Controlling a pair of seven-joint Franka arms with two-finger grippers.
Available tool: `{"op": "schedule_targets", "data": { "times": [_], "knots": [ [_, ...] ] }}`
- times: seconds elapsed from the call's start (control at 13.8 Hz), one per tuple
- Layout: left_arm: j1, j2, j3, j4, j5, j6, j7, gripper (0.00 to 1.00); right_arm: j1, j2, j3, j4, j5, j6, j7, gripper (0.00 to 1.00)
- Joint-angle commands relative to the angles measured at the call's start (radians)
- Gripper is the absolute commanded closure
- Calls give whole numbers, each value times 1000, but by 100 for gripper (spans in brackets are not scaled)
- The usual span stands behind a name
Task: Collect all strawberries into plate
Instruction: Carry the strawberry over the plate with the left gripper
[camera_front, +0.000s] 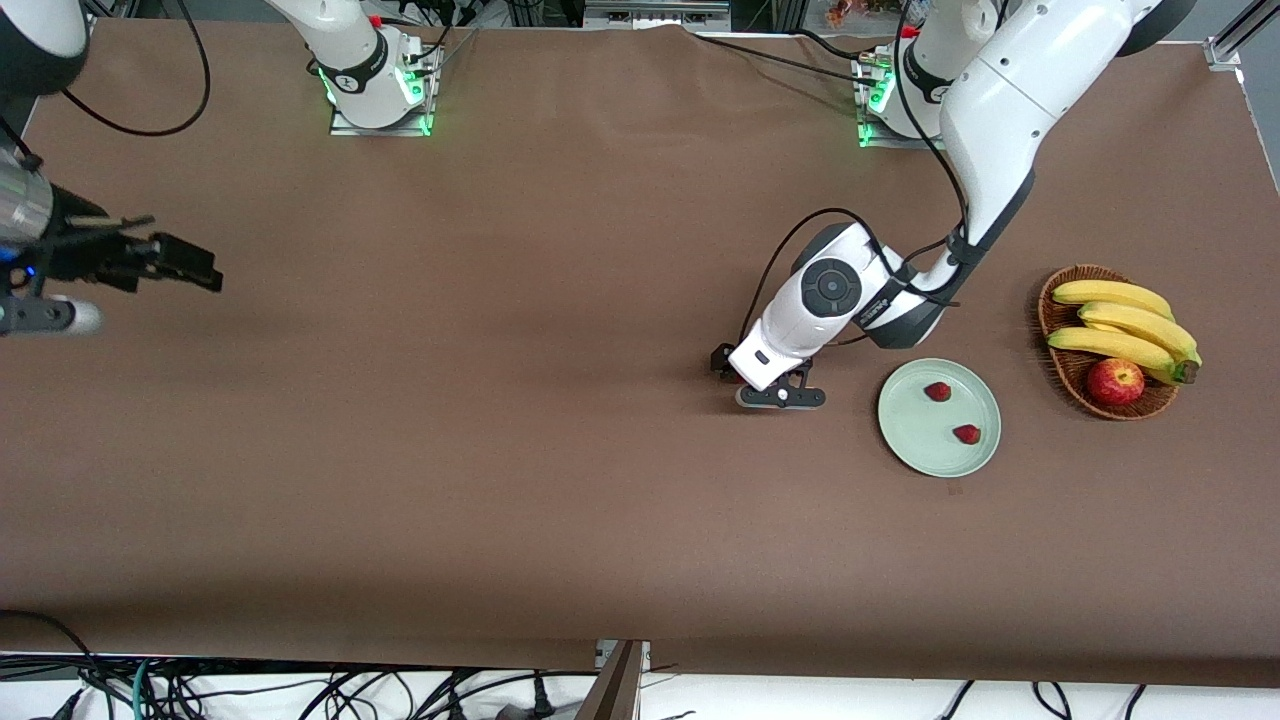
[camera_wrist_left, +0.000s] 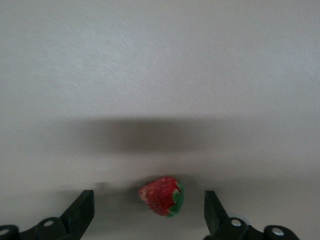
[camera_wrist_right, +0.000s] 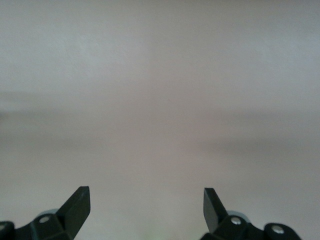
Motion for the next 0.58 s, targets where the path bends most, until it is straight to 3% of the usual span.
{"op": "schedule_targets", "data": {
  "times": [0.0, 0.22, 0.51],
  "knots": [
    [-24, 13, 18, 27, 35, 0, -17, 32, -6, -106, 8, -113, -59, -24, -10, 0],
    [-35, 21, 22, 29, 38, 1, -17, 44, -5, -147, -32, -84, -66, -64, -15, 0],
    [-52, 27, 44, 33, 78, 15, -17, 44, -4, -157, -30, -82, -78, -83, -24, 0]
  ]
}}
